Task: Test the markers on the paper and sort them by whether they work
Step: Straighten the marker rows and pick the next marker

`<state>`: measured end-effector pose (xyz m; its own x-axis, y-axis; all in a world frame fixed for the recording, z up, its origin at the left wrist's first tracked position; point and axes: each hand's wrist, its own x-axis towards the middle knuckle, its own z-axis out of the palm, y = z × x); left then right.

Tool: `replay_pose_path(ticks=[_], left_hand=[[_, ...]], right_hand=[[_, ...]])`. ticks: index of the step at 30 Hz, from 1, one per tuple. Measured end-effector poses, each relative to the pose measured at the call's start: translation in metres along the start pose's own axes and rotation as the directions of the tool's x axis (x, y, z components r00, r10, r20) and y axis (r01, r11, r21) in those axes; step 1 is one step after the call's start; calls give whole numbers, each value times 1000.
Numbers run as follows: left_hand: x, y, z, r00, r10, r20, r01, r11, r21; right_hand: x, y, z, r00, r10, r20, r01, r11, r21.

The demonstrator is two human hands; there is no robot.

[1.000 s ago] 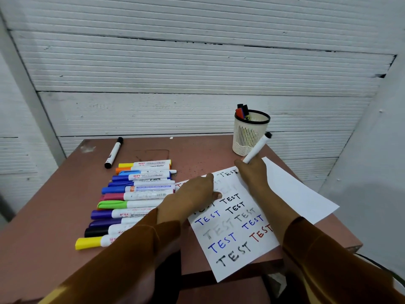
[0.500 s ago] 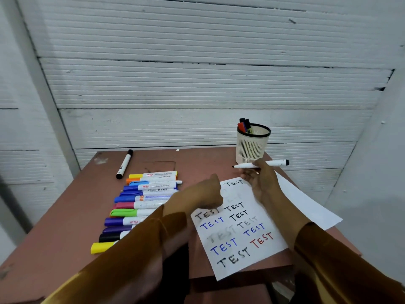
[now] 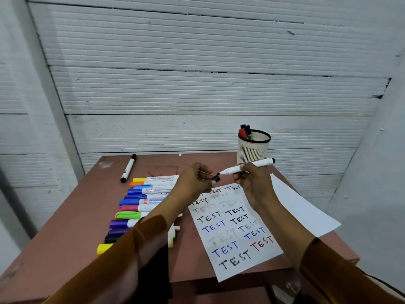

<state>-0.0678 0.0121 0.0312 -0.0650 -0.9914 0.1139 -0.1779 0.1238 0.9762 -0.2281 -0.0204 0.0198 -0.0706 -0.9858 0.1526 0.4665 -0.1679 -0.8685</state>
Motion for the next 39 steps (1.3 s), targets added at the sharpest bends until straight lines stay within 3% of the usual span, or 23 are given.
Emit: replay_pose_path(ticks=[10,13,16,20,23,25,27,30,34,35,36,38,39], left_hand=[[-4,1,-9,1000,-4,1,4,996,-93],[-4,1,-11,1000,-7,-2,7,992,-130],[-1,1,-18,995,-42,-85,15,955,-297],[10,-5,-30,951,-194,-241,39,847,-530],[16,0,-35,902,-281,-327,-5,752,-659],[18,6,-38,894,-298,-336,-28,709,-704],[18,12,-38,903,-307,-302,-46,629,-776],[13,26,-33,918,-315,-243,-33,548,-836],[13,39,-35,943,-225,-245,-71,583,-809],[14,41,-36,947,-203,-248,-81,597,-798],[14,43,-37,951,-180,-253,-94,610,-786],[16,45,-36,956,-139,-257,-116,627,-771],[16,44,-35,958,-135,-251,-111,633,-766]], right_hand=[[-7,5,6,999,-9,-41,6,998,-69],[-14,4,14,998,66,4,-67,996,62],[-18,2,20,992,115,55,-123,976,181],[-24,3,29,996,77,44,-83,985,153],[-36,8,37,996,24,87,-18,998,-59],[-45,9,44,983,-17,185,90,916,-391],[-55,9,55,945,-6,327,238,697,-676],[-68,9,76,884,-65,463,444,427,-788],[-72,-1,91,871,-177,458,491,301,-817],[-72,-4,94,892,-153,426,451,368,-813],[-69,-6,96,929,-96,358,354,518,-779],[-63,-13,99,955,177,237,-28,852,-523],[-60,-15,98,919,307,248,-202,907,-371]])
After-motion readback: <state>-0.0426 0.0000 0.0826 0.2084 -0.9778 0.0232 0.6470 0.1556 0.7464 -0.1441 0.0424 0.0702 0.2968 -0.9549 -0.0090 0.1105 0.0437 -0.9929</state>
